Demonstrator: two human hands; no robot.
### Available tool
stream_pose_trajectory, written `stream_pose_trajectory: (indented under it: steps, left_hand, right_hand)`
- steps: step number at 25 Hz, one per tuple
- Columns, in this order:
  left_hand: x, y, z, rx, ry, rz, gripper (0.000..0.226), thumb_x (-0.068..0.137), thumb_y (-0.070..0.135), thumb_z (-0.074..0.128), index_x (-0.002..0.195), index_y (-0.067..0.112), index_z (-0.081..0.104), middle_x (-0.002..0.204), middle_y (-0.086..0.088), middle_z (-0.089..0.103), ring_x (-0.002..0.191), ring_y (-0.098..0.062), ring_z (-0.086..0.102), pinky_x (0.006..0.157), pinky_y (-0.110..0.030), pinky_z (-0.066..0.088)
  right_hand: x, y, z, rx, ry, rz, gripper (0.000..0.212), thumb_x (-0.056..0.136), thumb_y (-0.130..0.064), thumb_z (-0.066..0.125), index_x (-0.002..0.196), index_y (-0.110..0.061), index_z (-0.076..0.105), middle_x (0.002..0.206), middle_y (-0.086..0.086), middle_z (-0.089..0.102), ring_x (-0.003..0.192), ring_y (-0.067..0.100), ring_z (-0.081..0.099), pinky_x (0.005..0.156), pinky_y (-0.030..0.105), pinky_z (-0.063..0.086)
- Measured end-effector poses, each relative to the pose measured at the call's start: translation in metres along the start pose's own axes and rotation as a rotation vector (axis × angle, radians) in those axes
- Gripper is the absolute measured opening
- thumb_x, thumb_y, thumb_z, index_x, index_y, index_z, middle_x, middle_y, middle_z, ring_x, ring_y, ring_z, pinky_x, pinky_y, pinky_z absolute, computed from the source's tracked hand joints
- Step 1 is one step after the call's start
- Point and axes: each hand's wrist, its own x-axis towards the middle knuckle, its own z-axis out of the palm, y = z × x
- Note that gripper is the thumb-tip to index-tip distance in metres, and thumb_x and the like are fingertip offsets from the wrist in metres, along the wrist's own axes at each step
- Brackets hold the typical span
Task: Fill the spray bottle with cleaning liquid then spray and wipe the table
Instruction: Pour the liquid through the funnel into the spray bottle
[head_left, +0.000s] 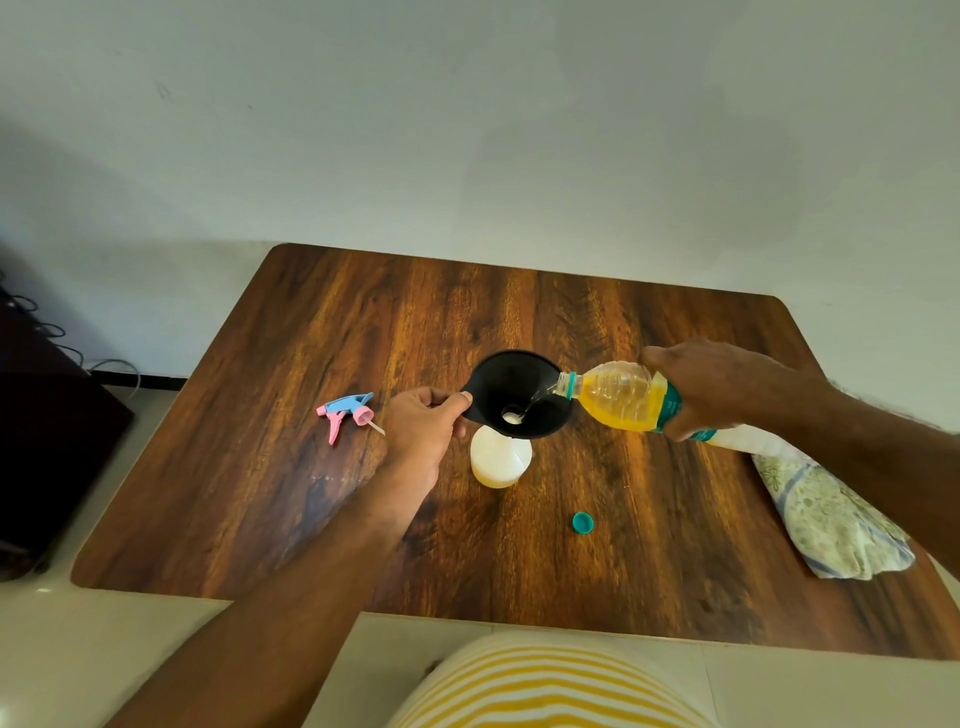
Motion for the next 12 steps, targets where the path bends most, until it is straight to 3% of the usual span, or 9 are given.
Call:
stream_pose_trajectory:
  steps: [12]
  left_hand:
    - [0.0034, -0.0033, 0.0003, 0.027, 0.011, 0.001, 0.007, 0.086, 0.014, 0.074, 0.080, 0.012, 0.074, 0.055, 0.002, 0.068, 0.042, -0.004, 0.059, 0.042, -0.008, 0.043]
  right_hand:
    - [0.0050, 0.0031, 0.0090, 0.016, 0.034, -0.009, 0.080, 0.068, -0.047, 0.085, 0.133, -0.023, 0.044, 0.119, -0.002, 0.063, 0.105, 0.013, 0.061, 0.078, 0.026, 0.051]
